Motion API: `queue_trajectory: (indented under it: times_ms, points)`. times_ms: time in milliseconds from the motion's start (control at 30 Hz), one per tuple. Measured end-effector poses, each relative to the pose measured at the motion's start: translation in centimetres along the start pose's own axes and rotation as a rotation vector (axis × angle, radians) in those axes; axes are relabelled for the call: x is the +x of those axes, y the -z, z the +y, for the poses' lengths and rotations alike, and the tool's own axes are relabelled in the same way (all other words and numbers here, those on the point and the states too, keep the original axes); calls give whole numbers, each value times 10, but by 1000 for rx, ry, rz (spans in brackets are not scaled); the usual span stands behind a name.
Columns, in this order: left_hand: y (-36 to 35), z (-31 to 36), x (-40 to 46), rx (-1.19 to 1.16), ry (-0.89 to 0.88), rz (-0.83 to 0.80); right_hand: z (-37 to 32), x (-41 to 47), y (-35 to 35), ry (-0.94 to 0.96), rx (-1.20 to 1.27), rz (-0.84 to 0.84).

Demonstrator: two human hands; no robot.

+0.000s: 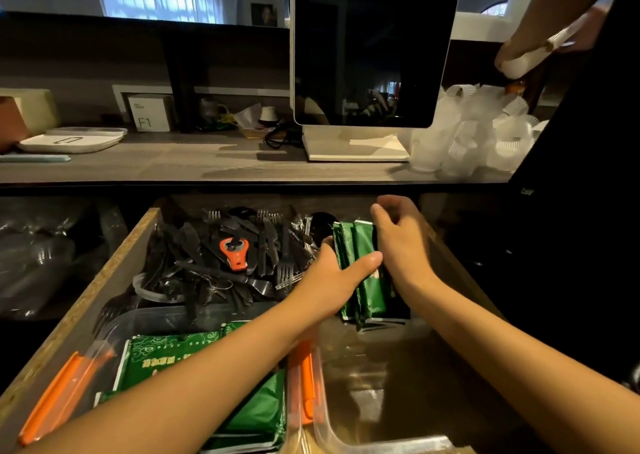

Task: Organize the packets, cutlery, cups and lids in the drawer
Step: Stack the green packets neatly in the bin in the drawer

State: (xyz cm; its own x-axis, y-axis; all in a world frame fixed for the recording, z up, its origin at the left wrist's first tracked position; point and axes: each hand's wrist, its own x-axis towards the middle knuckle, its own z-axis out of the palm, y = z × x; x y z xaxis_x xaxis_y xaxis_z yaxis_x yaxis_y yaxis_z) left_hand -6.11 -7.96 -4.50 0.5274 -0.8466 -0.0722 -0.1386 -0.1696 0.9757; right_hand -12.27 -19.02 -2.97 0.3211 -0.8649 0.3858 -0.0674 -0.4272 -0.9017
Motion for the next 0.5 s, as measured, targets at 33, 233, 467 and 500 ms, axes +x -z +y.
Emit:
queue_trajectory:
  times_ms: [33,233,467,500]
  points:
    - [-1,-4,2,-31,8,-2,0,0,-1,-26,25,-8]
    - [16,3,11,-375,0,191,-18,4,3,-379,360,-243]
    - [24,28,0,-466,-107,206,-41,-34,-9,-324,607,-391]
    - [23,36,-4,-435,-140,206,-45,-37,-10,-257,605,-331]
